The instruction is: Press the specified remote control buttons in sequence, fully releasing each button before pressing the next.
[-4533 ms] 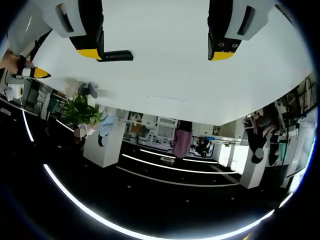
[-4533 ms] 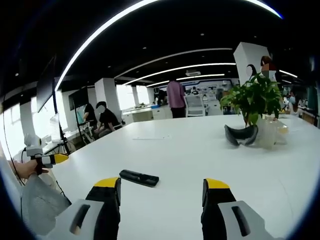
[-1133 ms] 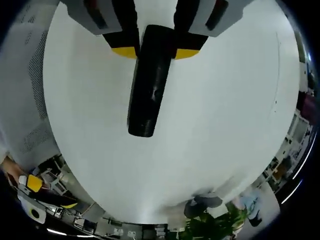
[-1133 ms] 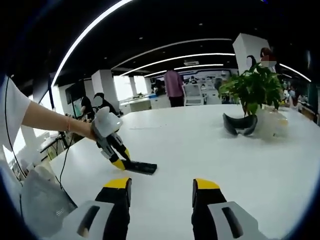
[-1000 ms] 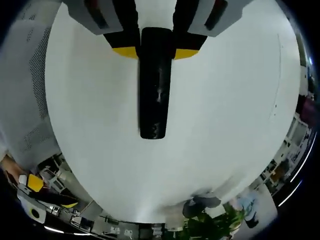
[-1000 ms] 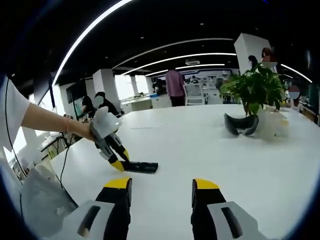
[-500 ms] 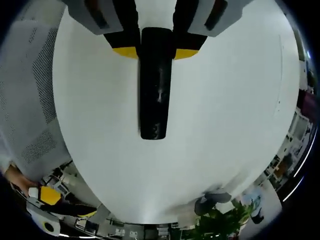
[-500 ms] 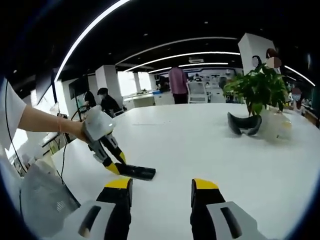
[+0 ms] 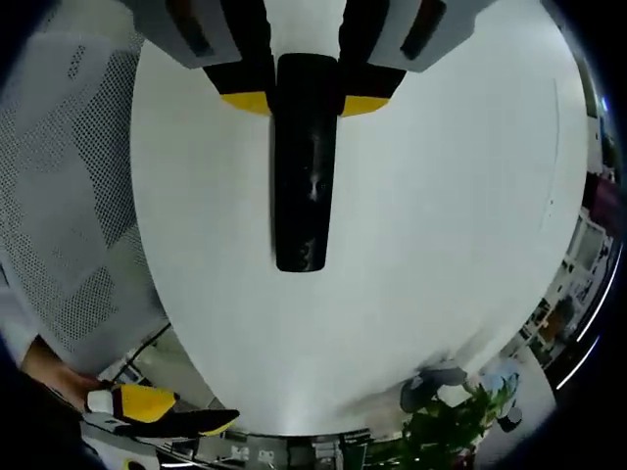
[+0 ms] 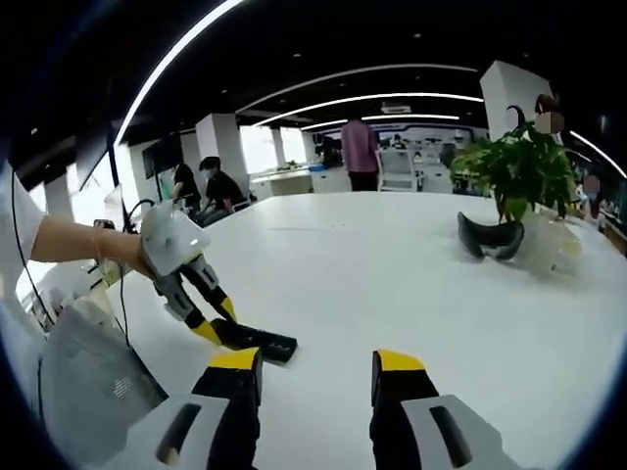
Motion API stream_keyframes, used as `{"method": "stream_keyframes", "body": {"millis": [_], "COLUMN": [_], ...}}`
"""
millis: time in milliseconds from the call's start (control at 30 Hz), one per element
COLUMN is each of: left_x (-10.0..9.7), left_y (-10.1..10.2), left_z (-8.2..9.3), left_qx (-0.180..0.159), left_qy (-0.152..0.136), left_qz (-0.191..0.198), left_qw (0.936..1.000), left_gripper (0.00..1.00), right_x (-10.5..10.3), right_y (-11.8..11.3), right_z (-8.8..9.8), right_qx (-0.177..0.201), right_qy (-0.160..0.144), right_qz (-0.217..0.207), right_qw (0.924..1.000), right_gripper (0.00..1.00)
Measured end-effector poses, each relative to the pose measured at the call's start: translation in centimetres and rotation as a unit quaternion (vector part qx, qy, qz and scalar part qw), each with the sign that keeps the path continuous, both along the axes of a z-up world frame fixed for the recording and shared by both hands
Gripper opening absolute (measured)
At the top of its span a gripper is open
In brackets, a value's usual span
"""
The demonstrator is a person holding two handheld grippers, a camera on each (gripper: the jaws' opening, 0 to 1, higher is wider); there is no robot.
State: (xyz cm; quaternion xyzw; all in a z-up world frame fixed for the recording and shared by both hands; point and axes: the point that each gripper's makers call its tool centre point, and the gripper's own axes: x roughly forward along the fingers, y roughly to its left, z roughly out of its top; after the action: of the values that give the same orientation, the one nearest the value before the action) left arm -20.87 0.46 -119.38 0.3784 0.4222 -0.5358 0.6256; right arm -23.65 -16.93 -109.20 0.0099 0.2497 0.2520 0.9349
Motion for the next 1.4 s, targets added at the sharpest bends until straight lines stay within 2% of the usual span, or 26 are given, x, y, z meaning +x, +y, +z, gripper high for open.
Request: {"method": "stream_keyframes", "body": {"millis": [433, 533, 700, 800, 833, 867, 1000, 1033, 1100, 1133, 1167, 1200, 1233, 1267, 1300, 1367, 1400], "left_x": [-3.7, -4.1, -5.2, -5.7, -5.9, -6.0, -6.6, -6.7, -6.7, -6.6, -6.6, -6.6, -6.6, -6.7, -6.7, -6.7, -6.7], "left_y": [-0.1, 0.0, 0.0, 0.1, 0.1, 0.1, 0.2, 0.2, 0.3, 0.3, 0.3, 0.3, 0.3, 0.3, 0.3, 0.3, 0.3], "left_z": [-0.1, -0.1, -0.1, -0.1, -0.1, -0.1, -0.1, -0.1, -0.1, -0.1, -0.1, -0.1, -0.1, 0.0, 0.0, 0.0, 0.0], "left_qx": [0.004, 0.001, 0.005, 0.008, 0.009, 0.01, 0.007, 0.006, 0.002, -0.002, -0.004, -0.007, -0.01, -0.013, -0.014, -0.017, -0.018], "left_qy": [0.0, 0.0, 0.001, 0.001, 0.002, 0.001, 0.0, 0.0, 0.001, 0.001, 0.002, 0.002, 0.002, 0.002, 0.002, 0.002, 0.002], "left_qz": [-0.01, -0.009, -0.013, -0.023, -0.026, -0.029, -0.046, -0.05, -0.051, -0.052, -0.051, -0.05, -0.05, -0.05, -0.049, -0.047, -0.046], "left_qw": [0.9999, 1.0, 0.9999, 0.9997, 0.9996, 0.9995, 0.9989, 0.9988, 0.9987, 0.9987, 0.9987, 0.9987, 0.9987, 0.9987, 0.9987, 0.9987, 0.9988], "left_gripper": [0.24, 0.24, 0.24, 0.24, 0.24, 0.24, 0.24, 0.24, 0.24, 0.24, 0.24, 0.24, 0.24, 0.24, 0.24, 0.24, 0.24], "right_x": [-1.6, -2.6, -3.6, -4.4, -4.2, -4.4, -4.2, -4.3, -4.2, -4.3, -4.6, -4.6, -4.4, -4.0, -4.2, -3.9, -3.9], "right_y": [2.2, 2.2, 3.5, 4.8, 5.2, 5.6, 7.2, 7.5, 8.2, 8.5, 8.7, 8.7, 8.8, 8.9, 8.7, 8.8, 8.8], "right_z": [-2.3, -4.5, -5.6, -6.1, -6.1, -6.2, -6.4, -6.6, -7.1, -7.3, -7.8, -8.1, -8.6, -8.6, -9.0, -9.1, -9.0], "right_qx": [-0.015, -0.061, -0.088, -0.114, -0.12, -0.123, -0.152, -0.165, -0.185, -0.189, -0.196, -0.202, -0.212, -0.214, -0.227, -0.231, -0.236], "right_qy": [0.064, 0.112, 0.14, 0.152, 0.141, 0.145, 0.129, 0.129, 0.118, 0.118, 0.128, 0.13, 0.128, 0.123, 0.133, 0.129, 0.131], "right_qz": [0.067, 0.087, 0.135, 0.182, 0.2, 0.212, 0.273, 0.294, 0.323, 0.334, 0.351, 0.359, 0.368, 0.362, 0.368, 0.375, 0.387], "right_qw": [0.9956, 0.988, 0.9768, 0.9648, 0.9621, 0.9586, 0.9412, 0.9327, 0.9205, 0.9158, 0.9064, 0.9018, 0.8961, 0.899, 0.8918, 0.8884, 0.8818], "right_gripper": [0.39, 0.38, 0.36, 0.33, 0.32, 0.3, 0.22, 0.2, 0.15, 0.11, 0.04, 0.0, 0.0, 0.0, 0.0, 0.0, 0.0]}}
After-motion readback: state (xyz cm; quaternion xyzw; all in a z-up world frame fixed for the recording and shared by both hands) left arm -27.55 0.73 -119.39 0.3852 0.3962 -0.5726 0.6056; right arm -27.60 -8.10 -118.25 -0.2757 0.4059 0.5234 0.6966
